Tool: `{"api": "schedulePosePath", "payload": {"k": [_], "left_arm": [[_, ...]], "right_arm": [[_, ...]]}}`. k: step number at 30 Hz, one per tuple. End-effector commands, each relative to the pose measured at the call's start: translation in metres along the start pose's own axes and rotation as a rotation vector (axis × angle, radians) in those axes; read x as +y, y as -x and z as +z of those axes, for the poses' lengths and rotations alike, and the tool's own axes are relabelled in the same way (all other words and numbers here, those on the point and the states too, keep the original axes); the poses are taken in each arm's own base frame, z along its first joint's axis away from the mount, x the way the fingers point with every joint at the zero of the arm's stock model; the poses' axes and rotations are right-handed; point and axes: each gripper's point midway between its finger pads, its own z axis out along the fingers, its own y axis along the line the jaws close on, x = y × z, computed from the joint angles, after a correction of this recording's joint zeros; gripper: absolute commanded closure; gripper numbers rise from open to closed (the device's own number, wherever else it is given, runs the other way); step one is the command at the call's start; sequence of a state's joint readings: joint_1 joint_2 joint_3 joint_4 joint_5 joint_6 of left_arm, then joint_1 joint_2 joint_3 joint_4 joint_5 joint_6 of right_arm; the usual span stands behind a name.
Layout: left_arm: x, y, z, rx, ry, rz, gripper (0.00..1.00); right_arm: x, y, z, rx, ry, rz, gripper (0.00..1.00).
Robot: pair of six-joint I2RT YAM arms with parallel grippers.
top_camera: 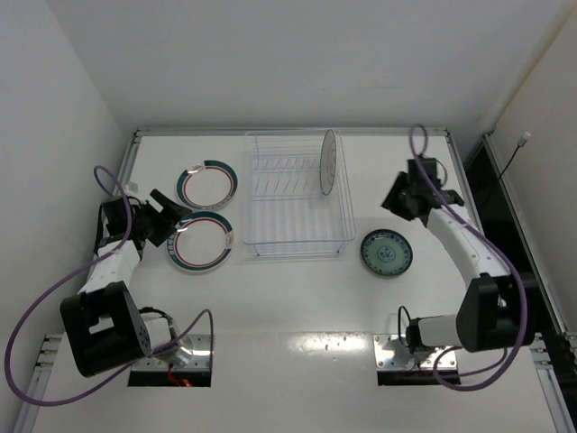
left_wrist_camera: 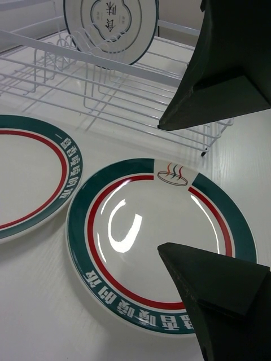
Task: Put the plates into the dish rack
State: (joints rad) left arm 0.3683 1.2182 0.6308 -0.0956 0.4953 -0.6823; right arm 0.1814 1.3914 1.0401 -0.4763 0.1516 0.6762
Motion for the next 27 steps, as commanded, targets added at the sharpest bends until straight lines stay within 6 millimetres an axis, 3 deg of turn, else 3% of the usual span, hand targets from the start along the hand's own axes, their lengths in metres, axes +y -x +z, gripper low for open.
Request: {"api": "schedulePosePath", "payload": {"k": [1,2,3,5,6,7,11,13,14,17,20,24,26,27], "left_arm": [[-0.006,0.01,-0.001,-0.026,-0.033,0.012,0.22],[-0.008,0.009,-0.001,-0.021,-0.04,0.012,0.22],[-0.008,0.009,-0.001,-0.021,-0.04,0.012,0.22],[-0.008,0.009,-0.001,-0.021,-0.04,0.012,0.22],[-0.008,0.009,-0.001,-0.021,-0.04,0.012,0.22],[-0.008,0.009,-0.001,-0.021,-0.04,0.012,0.22],[-0.008,0.009,-0.001,-0.021,-0.04,0.012,0.22],[-0.008,0.009,-0.001,-0.021,-0.04,0.012,0.22],[-0.007,0.007,-0.001,-0.015,-0.036,0.008,0.22],[-0.007,0.007,-0.001,-0.014,-0.036,0.008,0.22],[-0.007,0.007,-0.001,-0.014,-0.036,0.008,0.22],[-0.007,0.007,-0.001,-0.014,-0.036,0.008,0.22],[-0.007,0.007,-0.001,-0.014,-0.036,0.008,0.22],[-0.007,0.007,-0.001,-0.014,-0.036,0.008,0.22]], "right_arm": [[-0.053,-0.016,0.0,0.085,0.048,0.233,0.66],[-0.069,-0.018,-0.002,0.08,0.047,0.284,0.66],[-0.108,-0.033,0.001,0.102,-0.016,0.384,0.66],[-0.135,-0.052,0.0,0.145,-0.038,0.447,0.66],[-0.157,-0.072,0.0,0.193,-0.087,0.516,0.66],[-0.161,-0.081,0.001,0.219,-0.085,0.534,0.66],[-0.157,-0.129,0.01,0.35,-0.038,0.625,0.66],[-0.158,-0.142,0.015,0.385,-0.026,0.66,0.66],[-0.157,-0.162,0.017,0.447,-0.033,0.685,0.66],[-0.152,-0.183,0.02,0.506,0.007,0.731,0.66],[-0.153,-0.18,0.023,0.493,0.012,0.726,0.67],[-0.151,-0.176,0.027,0.475,0.044,0.713,0.96],[-0.147,-0.175,0.027,0.48,0.073,0.719,1.0],[-0.145,-0.164,0.03,0.45,0.088,0.691,1.0]]}}
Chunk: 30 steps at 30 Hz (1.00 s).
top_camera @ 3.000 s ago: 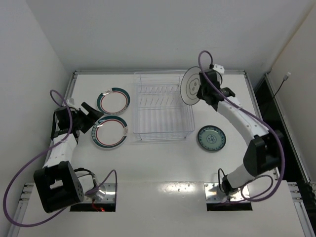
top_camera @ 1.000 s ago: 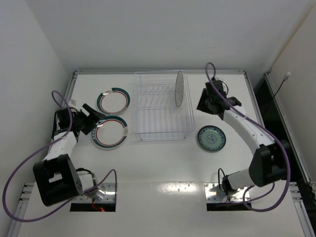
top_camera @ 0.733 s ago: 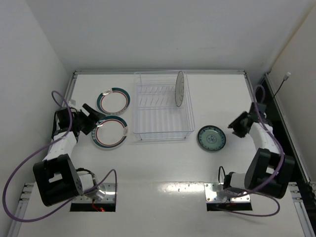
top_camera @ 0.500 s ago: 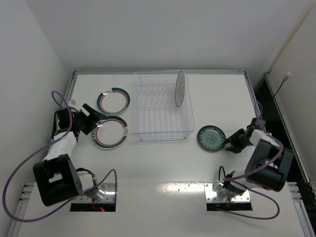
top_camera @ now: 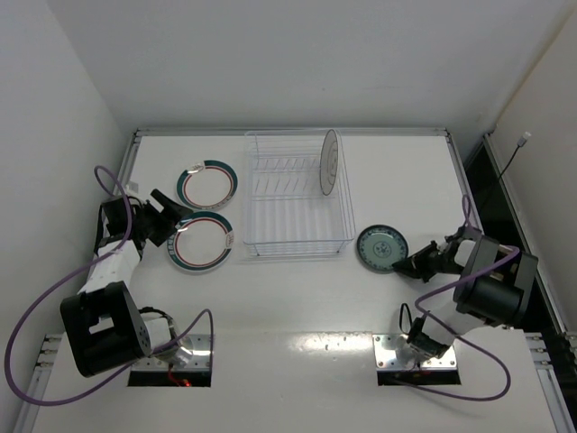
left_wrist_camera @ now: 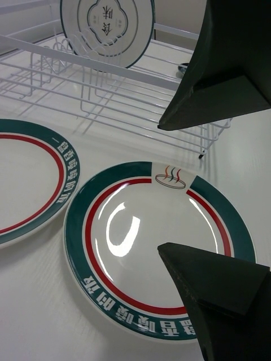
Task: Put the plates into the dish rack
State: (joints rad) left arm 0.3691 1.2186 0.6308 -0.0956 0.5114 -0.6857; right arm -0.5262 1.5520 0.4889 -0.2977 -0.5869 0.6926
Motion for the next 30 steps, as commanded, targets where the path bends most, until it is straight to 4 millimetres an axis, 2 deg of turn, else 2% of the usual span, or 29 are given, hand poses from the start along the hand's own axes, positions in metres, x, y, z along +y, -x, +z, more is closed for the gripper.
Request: {"api": "schedulePosePath", "payload": {"k": [1,2,3,4,6,7,8,10,11,12,13,14,15,16,17,18,19,20,21,22,23,24,25,26,27,28,29,30], "left_arm": [[-0.004,0.009,-0.001,-0.023,-0.023,0.021,0.22],[-0.004,0.009,-0.001,-0.023,-0.023,0.021,0.22],[-0.004,0.009,-0.001,-0.023,-0.023,0.021,0.22],[-0.004,0.009,-0.001,-0.023,-0.023,0.021,0.22],[-0.004,0.009,-0.001,-0.023,-0.023,0.021,0.22],[-0.004,0.009,-0.001,-0.023,-0.023,0.021,0.22],[-0.003,0.01,-0.001,-0.028,-0.015,0.021,0.22],[-0.001,0.009,0.001,-0.022,-0.011,0.016,0.22],[-0.001,0.009,0.001,-0.022,-0.011,0.016,0.22],[-0.001,0.009,0.001,-0.022,-0.011,0.016,0.22],[-0.001,0.009,0.001,-0.022,-0.011,0.016,0.22],[-0.001,0.009,0.001,-0.022,-0.011,0.016,0.22],[-0.001,0.009,0.001,-0.022,-0.011,0.016,0.22],[-0.001,0.009,0.001,-0.022,-0.011,0.016,0.22],[-0.001,0.009,0.001,-0.022,-0.011,0.016,0.22],[-0.001,0.009,0.001,-0.022,-0.011,0.016,0.22],[-0.001,0.009,0.001,-0.022,-0.011,0.016,0.22],[-0.001,0.009,0.001,-0.022,-0.011,0.016,0.22],[-0.001,0.009,0.001,-0.022,-0.011,0.016,0.22],[-0.003,0.011,0.001,-0.029,-0.016,0.012,0.22],[-0.003,0.011,0.001,-0.03,-0.016,0.012,0.22],[-0.003,0.011,0.001,-0.03,-0.016,0.012,0.22],[-0.001,0.007,0.003,-0.018,-0.021,0.0,0.22],[-0.001,0.007,0.003,-0.018,-0.021,0.0,0.22],[-0.001,0.007,0.003,-0.018,-0.021,0.0,0.22],[-0.001,0.007,0.003,-0.018,-0.021,0.0,0.22],[-0.002,0.006,0.003,-0.013,-0.029,0.0,0.22],[-0.002,0.006,0.003,-0.013,-0.029,0.0,0.22]], "right_arm": [[-0.005,0.009,0.005,-0.055,-0.033,-0.067,1.0],[0.005,0.014,0.002,-0.075,-0.016,-0.1,1.0],[0.022,0.025,-0.004,-0.115,0.015,-0.127,1.0],[0.029,0.038,-0.011,-0.175,0.01,-0.144,1.0],[0.068,0.061,-0.038,-0.315,0.054,-0.192,1.0],[0.086,0.063,-0.045,-0.351,0.074,-0.225,1.0],[0.117,0.072,-0.067,-0.422,0.12,-0.254,1.0],[0.143,0.078,-0.082,-0.493,0.128,-0.286,1.0],[0.172,0.074,-0.092,-0.518,0.164,-0.338,1.0],[0.18,0.077,-0.097,-0.56,0.141,-0.34,1.0],[0.194,0.075,-0.105,-0.591,0.144,-0.367,1.0],[0.221,0.062,-0.112,-0.603,0.159,-0.424,1.0],[0.229,0.065,-0.119,-0.669,0.125,-0.432,1.0],[0.241,0.06,-0.124,-0.696,0.123,-0.453,1.0],[0.262,0.051,-0.13,-0.74,0.115,-0.491,1.0],[0.272,0.046,-0.133,-0.76,0.108,-0.507,1.0],[0.294,0.041,-0.147,-0.801,0.132,-0.524,1.0],[0.296,0.043,-0.144,-0.839,0.074,-0.534,1.0],[0.31,0.025,-0.139,-0.834,0.08,-0.575,1.0],[0.33,0.02,-0.151,-0.871,0.101,-0.582,1.0],[0.33,0.021,-0.153,-0.915,0.046,-0.58,1.0],[0.337,0.009,-0.138,-0.906,0.009,-0.627,1.0],[0.355,0.004,-0.151,-0.946,0.019,-0.626,1.0],[0.357,0.008,-0.154,-1.004,-0.034,-0.62,1.0],[0.357,-0.002,-0.147,-0.993,-0.085,-0.656,1.0],[0.37,-0.002,-0.14,-1.01,-0.116,-0.665,1.0],[0.373,0.0,-0.139,-1.048,-0.161,-0.668,1.0],[0.372,-0.007,-0.131,-1.042,-0.211,-0.703,1.0]]}}
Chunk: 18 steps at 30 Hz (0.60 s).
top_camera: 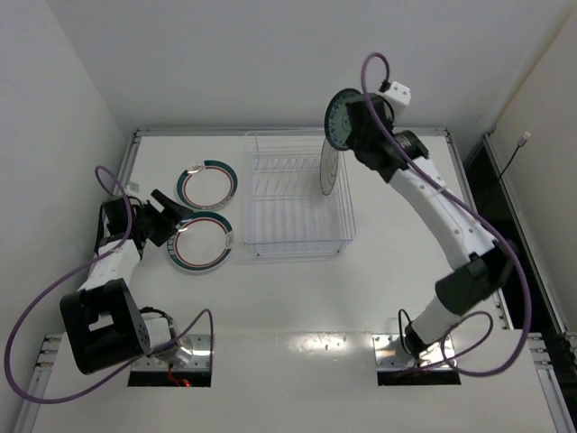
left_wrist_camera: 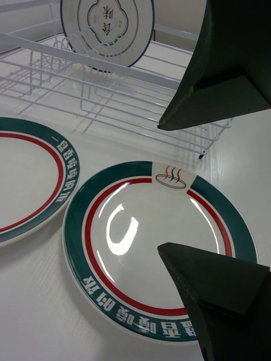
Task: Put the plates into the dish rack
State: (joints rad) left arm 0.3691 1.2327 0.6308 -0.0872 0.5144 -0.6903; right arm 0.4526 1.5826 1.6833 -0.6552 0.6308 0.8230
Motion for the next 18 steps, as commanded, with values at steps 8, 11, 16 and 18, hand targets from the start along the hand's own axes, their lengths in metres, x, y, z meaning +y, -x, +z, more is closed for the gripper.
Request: {"api": "schedulePosePath", "payload": {"k": [8,11,16,18], "left_arm": [[-0.003,0.004,0.002,-0.005,-0.032,0.002,0.22],[-0.003,0.004,0.002,-0.005,-0.032,0.002,0.22],[-0.003,0.002,0.003,0.007,-0.036,-0.003,0.22],[-0.003,0.002,0.003,0.007,-0.036,-0.003,0.22]], "right_arm": [[0.027,0.012,0.006,-0.226,-0.353,-0.235,1.0],[0.033,0.007,0.004,-0.247,-0.365,-0.257,1.0],[0.04,-0.025,0.016,-0.229,-0.363,-0.339,1.0],[0.045,-0.042,0.025,-0.216,-0.363,-0.375,1.0]]}}
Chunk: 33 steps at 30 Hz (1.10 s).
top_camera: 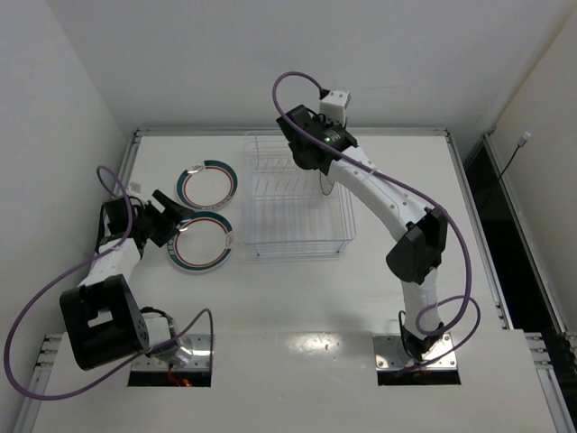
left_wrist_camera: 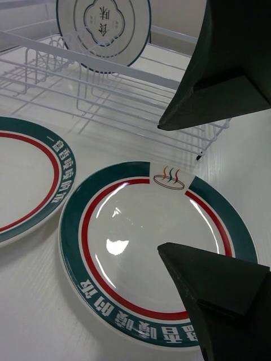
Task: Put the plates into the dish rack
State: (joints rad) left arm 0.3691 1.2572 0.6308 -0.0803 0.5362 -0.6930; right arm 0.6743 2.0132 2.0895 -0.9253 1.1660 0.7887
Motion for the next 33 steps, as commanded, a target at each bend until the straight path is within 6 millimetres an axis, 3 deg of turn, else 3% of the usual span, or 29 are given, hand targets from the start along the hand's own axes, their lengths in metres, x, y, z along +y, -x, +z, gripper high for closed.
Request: {"api": "schedulePosePath", "payload": {"k": [1,9,11,15,25,29,31,33], "left_arm": [[-0.004,0.006,-0.001,-0.017,-0.027,0.009,0.22],[-0.002,0.007,0.0,-0.023,-0.019,0.009,0.22],[-0.002,0.007,0.0,-0.023,-0.019,0.009,0.22],[-0.002,0.007,0.0,-0.023,-0.019,0.009,0.22],[-0.002,0.007,0.0,-0.023,-0.019,0.009,0.22],[0.0,0.006,0.001,-0.016,-0.015,0.004,0.22],[0.001,0.004,0.001,-0.01,-0.01,-0.001,0.22],[0.001,0.004,0.001,-0.01,-0.01,0.009,0.22]], "right_arm": [[0.007,-0.006,0.003,-0.047,-0.042,-0.035,1.0],[0.031,-0.056,0.025,0.028,-0.037,-0.142,1.0],[0.039,-0.058,0.027,0.031,-0.028,-0.135,1.0],[0.05,-0.083,0.036,0.068,-0.034,-0.179,1.0],[0.058,-0.116,0.048,0.151,0.0,-0.197,1.0],[0.066,-0.14,0.049,0.241,0.062,-0.179,1.0],[0.067,-0.14,0.053,0.254,0.071,-0.164,0.99],[0.068,-0.127,0.047,0.247,0.093,-0.13,0.95]]}}
